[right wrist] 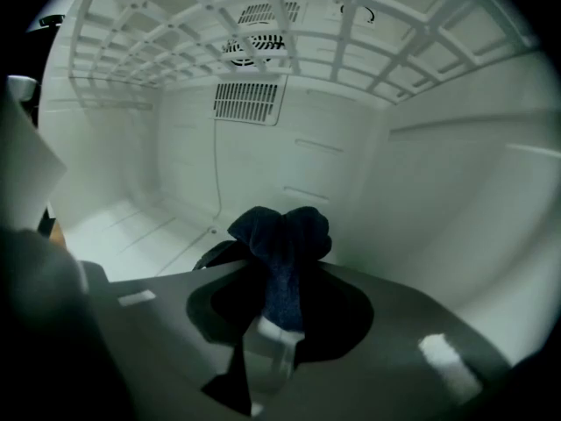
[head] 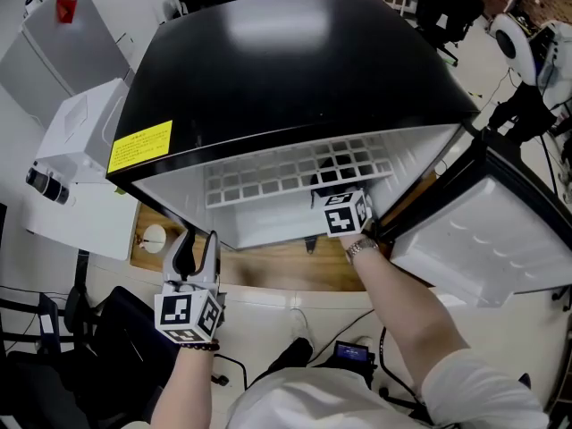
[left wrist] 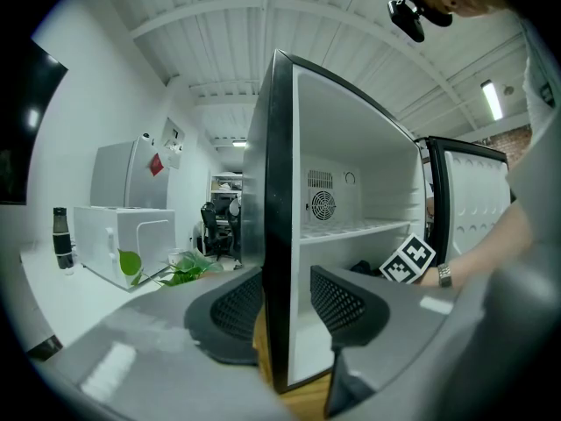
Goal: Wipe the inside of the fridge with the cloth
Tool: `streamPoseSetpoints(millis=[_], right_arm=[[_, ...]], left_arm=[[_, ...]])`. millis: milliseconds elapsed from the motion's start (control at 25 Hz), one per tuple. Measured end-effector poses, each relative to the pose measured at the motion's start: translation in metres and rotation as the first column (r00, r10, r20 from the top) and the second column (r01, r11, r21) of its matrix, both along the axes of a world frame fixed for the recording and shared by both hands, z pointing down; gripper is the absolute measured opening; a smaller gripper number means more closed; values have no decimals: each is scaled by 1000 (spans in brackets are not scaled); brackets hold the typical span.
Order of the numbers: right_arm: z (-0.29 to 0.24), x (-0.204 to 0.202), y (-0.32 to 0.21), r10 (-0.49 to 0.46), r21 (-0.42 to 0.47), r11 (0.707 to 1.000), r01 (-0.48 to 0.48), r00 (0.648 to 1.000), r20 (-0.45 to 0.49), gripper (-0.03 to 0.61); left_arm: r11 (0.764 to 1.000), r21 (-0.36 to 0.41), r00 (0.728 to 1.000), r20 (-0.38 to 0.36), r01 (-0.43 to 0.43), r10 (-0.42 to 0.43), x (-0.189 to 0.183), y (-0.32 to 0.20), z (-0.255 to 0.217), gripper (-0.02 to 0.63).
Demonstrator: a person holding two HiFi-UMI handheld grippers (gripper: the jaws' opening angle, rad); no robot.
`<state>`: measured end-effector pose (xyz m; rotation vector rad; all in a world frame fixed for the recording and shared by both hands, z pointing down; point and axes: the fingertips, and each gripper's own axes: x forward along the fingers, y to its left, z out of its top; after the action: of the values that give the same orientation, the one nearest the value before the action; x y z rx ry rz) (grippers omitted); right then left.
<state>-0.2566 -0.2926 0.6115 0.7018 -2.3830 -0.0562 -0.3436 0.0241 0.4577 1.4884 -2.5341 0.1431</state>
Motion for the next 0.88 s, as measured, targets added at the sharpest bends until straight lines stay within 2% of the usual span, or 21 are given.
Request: streamPoseSetpoints(millis=[200, 360, 640, 880], right_arm=[[-6, 3, -3, 28, 6, 1000, -28, 999, 15, 100], [-26, 0, 12, 9, -22, 1000, -7, 993, 118, 100], [-70, -29, 95, -144, -68, 983, 172, 942, 303, 100], [-84, -56, 176, -280, -120, 932, 343, 888, 365, 100]], left_arm=[[1000, -3, 1000, 4, 2, -2, 0, 0, 0, 167], [1000, 2, 1000, 4, -1, 1, 0, -2, -1, 167], [1000, 7, 1000, 3, -5, 5, 1, -2, -1, 167], [1000, 9, 1000, 2, -5, 5, 1, -2, -2, 167]])
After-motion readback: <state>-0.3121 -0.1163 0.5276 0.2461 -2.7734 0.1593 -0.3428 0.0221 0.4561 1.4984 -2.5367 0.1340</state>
